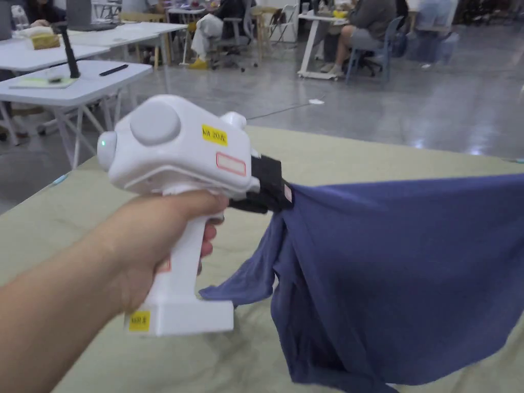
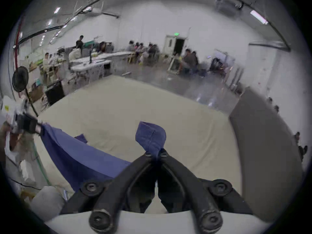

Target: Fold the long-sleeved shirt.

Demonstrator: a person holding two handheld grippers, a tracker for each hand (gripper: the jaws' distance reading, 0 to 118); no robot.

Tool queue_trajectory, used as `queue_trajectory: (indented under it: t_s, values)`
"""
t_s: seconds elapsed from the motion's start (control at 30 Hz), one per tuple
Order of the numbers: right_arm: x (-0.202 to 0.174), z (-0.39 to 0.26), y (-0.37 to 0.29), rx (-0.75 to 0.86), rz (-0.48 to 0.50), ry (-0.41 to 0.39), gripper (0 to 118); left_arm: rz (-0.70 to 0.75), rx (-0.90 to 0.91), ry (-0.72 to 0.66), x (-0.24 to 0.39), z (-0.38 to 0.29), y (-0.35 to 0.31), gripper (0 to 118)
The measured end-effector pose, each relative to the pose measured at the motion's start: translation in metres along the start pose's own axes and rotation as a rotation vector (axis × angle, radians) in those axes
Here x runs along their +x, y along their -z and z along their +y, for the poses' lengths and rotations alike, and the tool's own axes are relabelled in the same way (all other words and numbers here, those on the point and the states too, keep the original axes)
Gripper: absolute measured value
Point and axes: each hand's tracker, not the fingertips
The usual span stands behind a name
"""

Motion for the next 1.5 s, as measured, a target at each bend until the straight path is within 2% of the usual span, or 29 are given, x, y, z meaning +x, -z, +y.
queue_trajectory:
  t_s: [0.1, 0.3, 0.4, 0.53, 0.57, 0.6, 0.63, 0.67, 0.7, 0.73, 0.77, 0.9, 1.03, 1.2, 1.37, 1.47, 1.5]
  values:
    - [0.028, 0.036, -0.025, 0.054, -0.042, 0.06, 0, -0.008, 0.045, 0.066, 0.032, 0.051, -0.003, 0]
    - [0.052, 0.131, -0.046, 0.137, -0.147, 0.055, 0, 0.039, 0.155, 0.164, 0.087, 0.152, -0.015, 0]
    - [0.063, 0.19, -0.046, 0.182, -0.241, 0.011, 0, 0.044, 0.217, 0.171, 0.105, 0.204, -0.024, 0]
    - [0.08, 0.252, -0.036, 0.234, -0.254, 0.063, 0, 0.162, 0.328, 0.281, 0.124, 0.275, -0.03, 0]
    - [0.081, 0.266, -0.032, 0.254, -0.264, 0.051, 0, 0.194, 0.352, 0.328, 0.134, 0.286, -0.033, 0]
    - [0.078, 0.278, -0.028, 0.272, -0.317, 0.022, 0, 0.213, 0.383, 0.349, 0.143, 0.295, -0.035, 0]
    - [0.076, 0.289, -0.024, 0.274, -0.338, -0.041, 0, 0.215, 0.4, 0.34, 0.148, 0.303, -0.037, 0]
    - [0.072, 0.3, -0.02, 0.279, -0.405, -0.102, 0, 0.22, 0.39, 0.328, 0.154, 0.314, -0.038, 0]
    - [0.071, 0.31, -0.019, 0.282, -0.428, -0.105, 0, 0.228, 0.406, 0.319, 0.157, 0.323, -0.04, 0]
    - [0.073, 0.321, -0.017, 0.28, -0.398, -0.062, 0, 0.251, 0.43, 0.319, 0.164, 0.331, -0.043, 0]
    - [0.074, 0.329, -0.016, 0.289, -0.409, -0.042, 0, 0.268, 0.438, 0.34, 0.168, 0.34, -0.046, 0]
    - [0.069, 0.344, -0.005, 0.312, -0.448, -0.034, 0, 0.283, 0.494, 0.372, 0.174, 0.357, -0.051, 0]
    - [0.066, 0.326, 0.029, 0.292, -0.418, -0.011, 0, 0.317, 0.478, 0.434, 0.157, 0.354, -0.032, 0]
    - [0.047, 0.255, 0.111, 0.15, -0.31, -0.002, 0, 0.371, 0.284, 0.386, 0.093, 0.315, 0.032, 0]
    - [0.01, 0.14, 0.212, -0.049, -0.204, -0.012, 0, 0.416, 0.054, 0.369, 0.008, 0.238, 0.121, 0]
    - [-0.013, 0.064, 0.255, -0.163, -0.135, 0.011, 0, 0.433, -0.065, 0.317, -0.043, 0.183, 0.167, 0]
    - [-0.02, 0.042, 0.267, -0.233, -0.083, -0.005, 0, 0.463, -0.127, 0.292, -0.057, 0.166, 0.181, 0]
